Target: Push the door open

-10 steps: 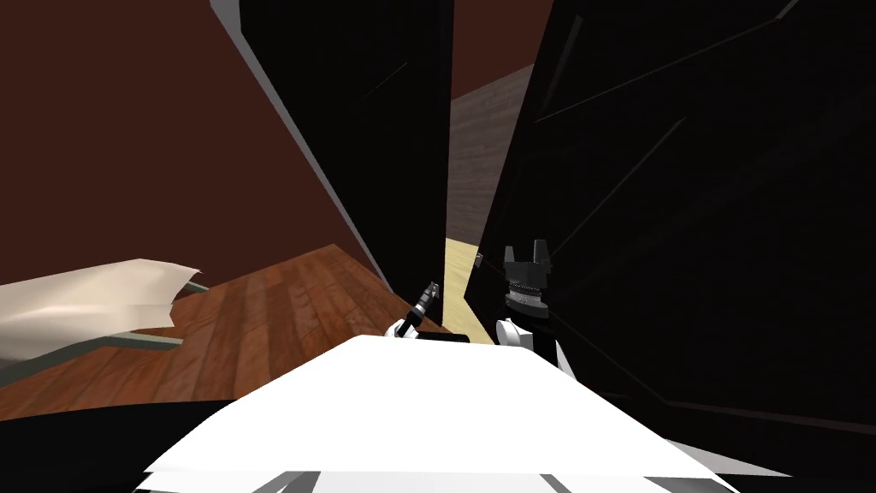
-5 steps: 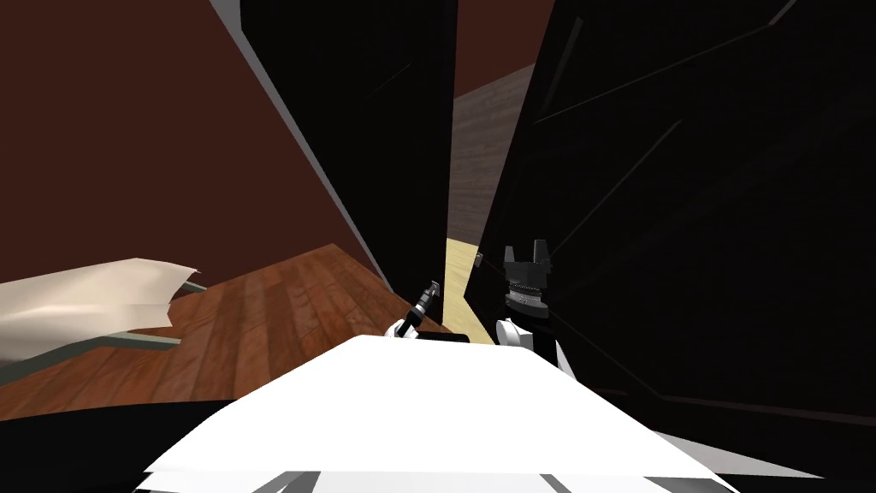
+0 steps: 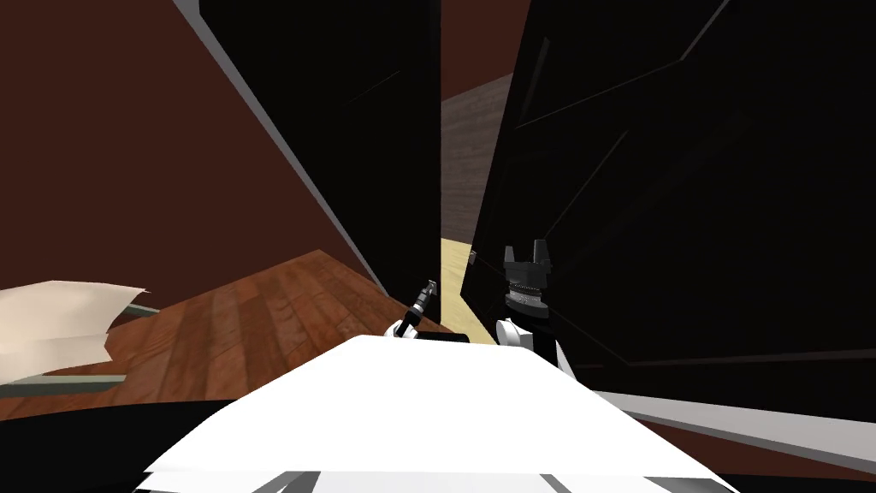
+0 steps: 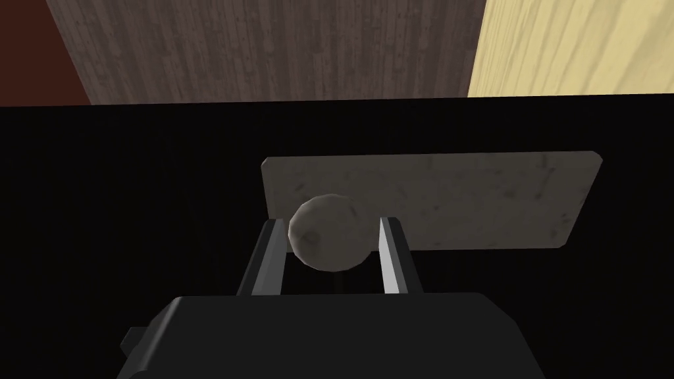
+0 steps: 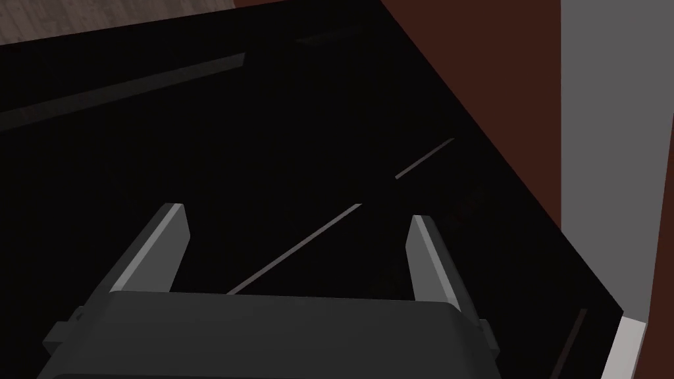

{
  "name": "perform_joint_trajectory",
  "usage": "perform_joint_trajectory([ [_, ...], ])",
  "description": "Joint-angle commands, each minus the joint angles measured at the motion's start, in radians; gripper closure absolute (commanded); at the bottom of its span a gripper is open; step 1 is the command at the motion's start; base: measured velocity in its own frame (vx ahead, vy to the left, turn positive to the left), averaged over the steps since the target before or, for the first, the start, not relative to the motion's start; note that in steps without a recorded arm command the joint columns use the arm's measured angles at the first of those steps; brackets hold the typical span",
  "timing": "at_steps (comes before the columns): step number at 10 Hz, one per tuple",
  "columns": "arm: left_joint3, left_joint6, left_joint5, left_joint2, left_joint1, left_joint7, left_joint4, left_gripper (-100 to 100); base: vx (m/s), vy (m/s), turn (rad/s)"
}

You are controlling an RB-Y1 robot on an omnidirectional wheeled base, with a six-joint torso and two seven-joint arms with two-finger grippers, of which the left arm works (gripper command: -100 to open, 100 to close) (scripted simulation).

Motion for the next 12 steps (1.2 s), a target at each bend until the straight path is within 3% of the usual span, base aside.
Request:
perform_joint_trajectory([
  [1, 0.029, 0.002, 0.017, 0.014, -0.002, -0.013, -0.022, 100, -0.003, 0.021, -0.126],
  [5, 0.055, -0.003, 0.036, 0.014, -0.005, -0.032, -0.018, 100, 0.009, 0.027, -0.061],
  [6, 0.075, -0.007, 0.05, 0.013, -0.006, -0.046, -0.016, 100, 0.022, 0.051, -0.12],
  [7, 0.06, 0.002, 0.041, 0.01, -0.008, -0.035, -0.007, -100, -0.128, 0.047, -0.02],
  [12, 0.049, 0.025, 0.035, 0.003, -0.006, -0.03, -0.016, -100, -0.194, 0.007, 0.023],
])
